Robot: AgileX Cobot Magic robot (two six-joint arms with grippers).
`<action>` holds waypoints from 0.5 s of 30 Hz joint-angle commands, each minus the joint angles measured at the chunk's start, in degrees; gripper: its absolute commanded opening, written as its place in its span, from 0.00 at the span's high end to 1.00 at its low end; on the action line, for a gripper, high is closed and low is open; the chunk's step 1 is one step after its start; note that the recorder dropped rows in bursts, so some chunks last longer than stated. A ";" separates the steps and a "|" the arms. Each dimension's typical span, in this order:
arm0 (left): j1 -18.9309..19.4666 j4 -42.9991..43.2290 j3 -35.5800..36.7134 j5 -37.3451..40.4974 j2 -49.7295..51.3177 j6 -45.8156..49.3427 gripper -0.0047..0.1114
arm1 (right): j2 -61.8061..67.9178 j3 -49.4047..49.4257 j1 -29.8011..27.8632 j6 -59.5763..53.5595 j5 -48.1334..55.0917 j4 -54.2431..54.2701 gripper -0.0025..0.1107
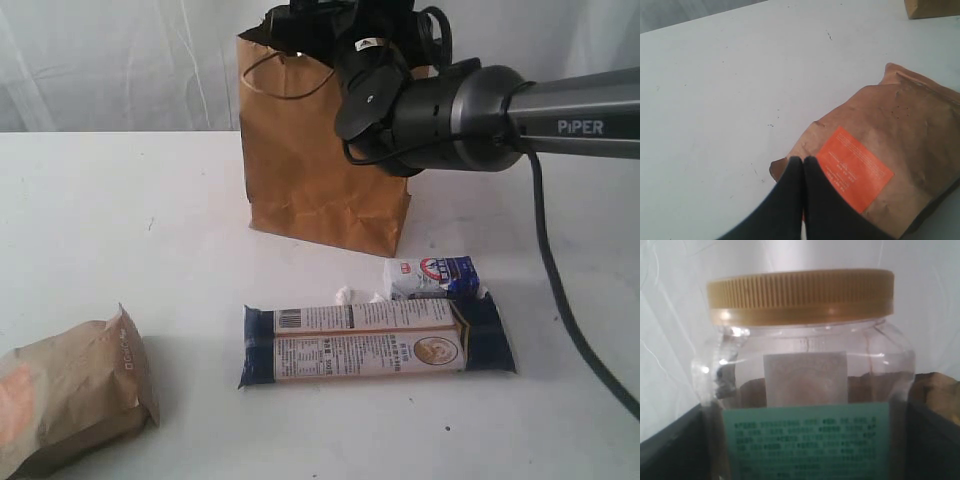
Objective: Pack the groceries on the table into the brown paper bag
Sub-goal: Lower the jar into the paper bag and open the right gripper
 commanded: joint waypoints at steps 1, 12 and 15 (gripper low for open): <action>-0.42 0.20 0.17 -0.13 -0.24 -0.02 0.96 | -0.80 -0.66 -0.32 0.29 -0.96 -1.46 0.21; -0.42 0.20 0.17 -0.13 -0.24 -0.02 0.96 | -0.90 -0.66 -0.32 0.29 -0.96 -1.46 0.21; -0.42 0.20 0.17 -0.13 -0.24 -0.02 0.96 | -1.14 -0.66 -0.32 0.29 -0.96 -1.46 0.21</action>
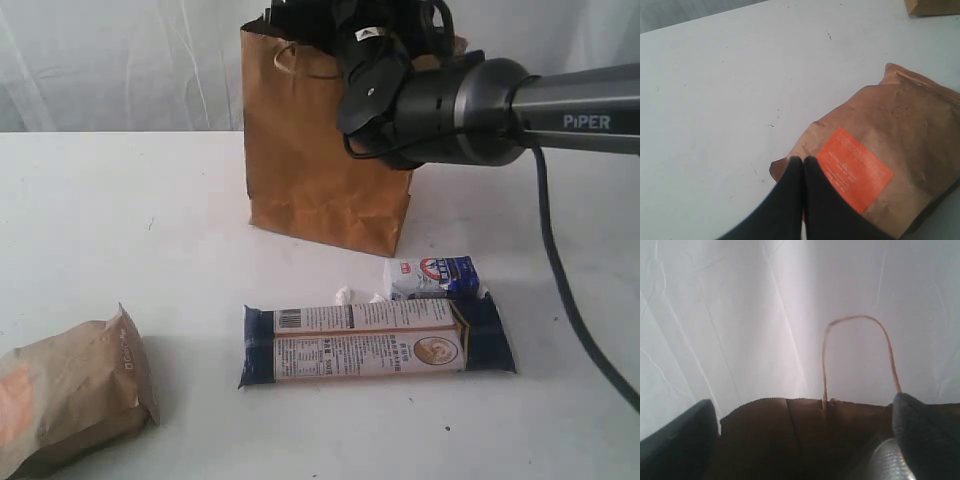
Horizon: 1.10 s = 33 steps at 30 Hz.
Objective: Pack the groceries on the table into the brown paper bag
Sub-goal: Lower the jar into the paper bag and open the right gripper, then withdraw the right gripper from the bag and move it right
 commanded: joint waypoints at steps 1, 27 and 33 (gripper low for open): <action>-0.42 0.20 0.17 -0.13 -0.24 -0.02 0.96 | -1.08 -0.07 -0.32 -0.04 -0.16 -0.52 0.21; -0.42 0.20 0.17 -0.13 -0.24 -0.02 0.96 | -15.81 0.03 -0.32 -13.60 44.95 3.09 0.87; -0.42 0.20 0.17 -0.13 -0.24 -0.02 0.96 | -20.78 0.03 -1.94 -14.43 60.47 -6.27 0.98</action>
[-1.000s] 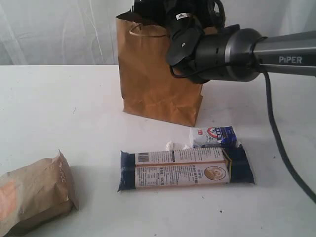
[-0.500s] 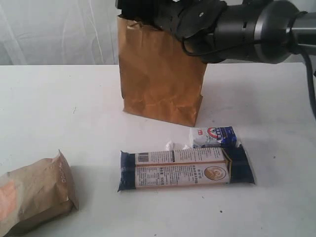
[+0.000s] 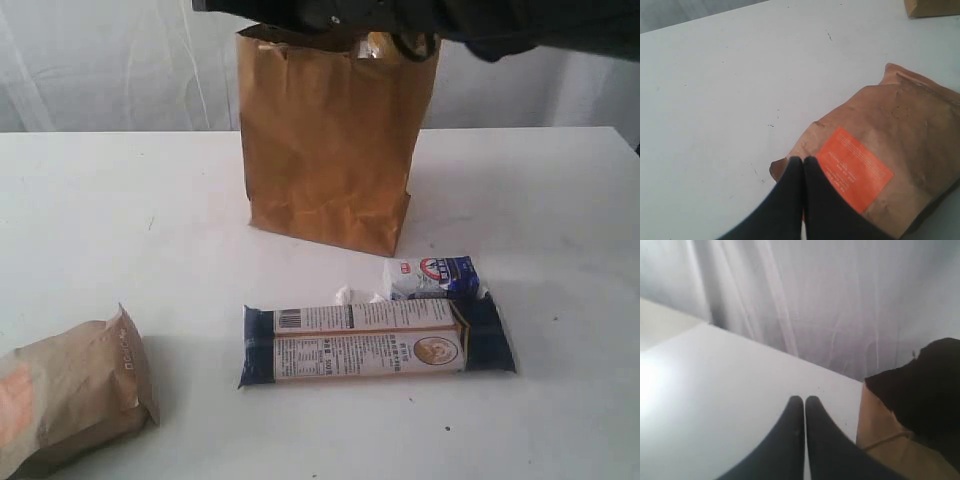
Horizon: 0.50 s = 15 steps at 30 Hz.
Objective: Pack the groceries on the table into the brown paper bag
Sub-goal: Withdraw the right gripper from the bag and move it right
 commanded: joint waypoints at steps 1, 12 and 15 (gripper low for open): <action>-0.42 0.20 0.17 -0.13 -0.24 -0.02 0.96 | -3.21 0.03 -1.99 3.28 12.12 -10.10 0.98; -0.42 0.20 0.17 -0.13 -0.24 -0.02 0.96 | -13.29 0.03 -1.63 46.61 42.52 -70.27 0.98; -0.42 0.20 0.17 -0.13 -0.24 -0.02 0.96 | -15.88 0.03 -1.63 41.89 48.54 -70.45 0.98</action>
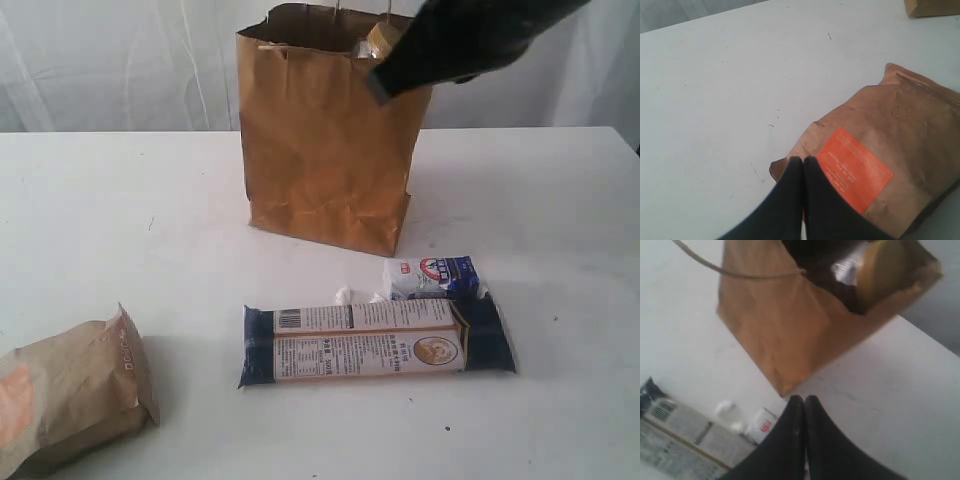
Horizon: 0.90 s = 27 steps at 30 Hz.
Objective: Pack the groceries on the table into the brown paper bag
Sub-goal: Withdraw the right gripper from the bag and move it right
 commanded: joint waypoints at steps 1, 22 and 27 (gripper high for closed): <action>-0.42 0.20 0.17 -0.13 -0.24 -0.02 0.96 | -4.28 0.03 0.21 -4.06 9.82 -3.94 0.98; -0.42 2.72 0.17 -0.11 -0.24 1.03 0.96 | -8.98 27.45 0.21 -25.30 -1.74 30.81 0.98; -0.42 2.14 0.17 -2.28 -0.24 0.26 0.96 | -7.77 34.22 0.21 -25.30 2.26 31.87 0.98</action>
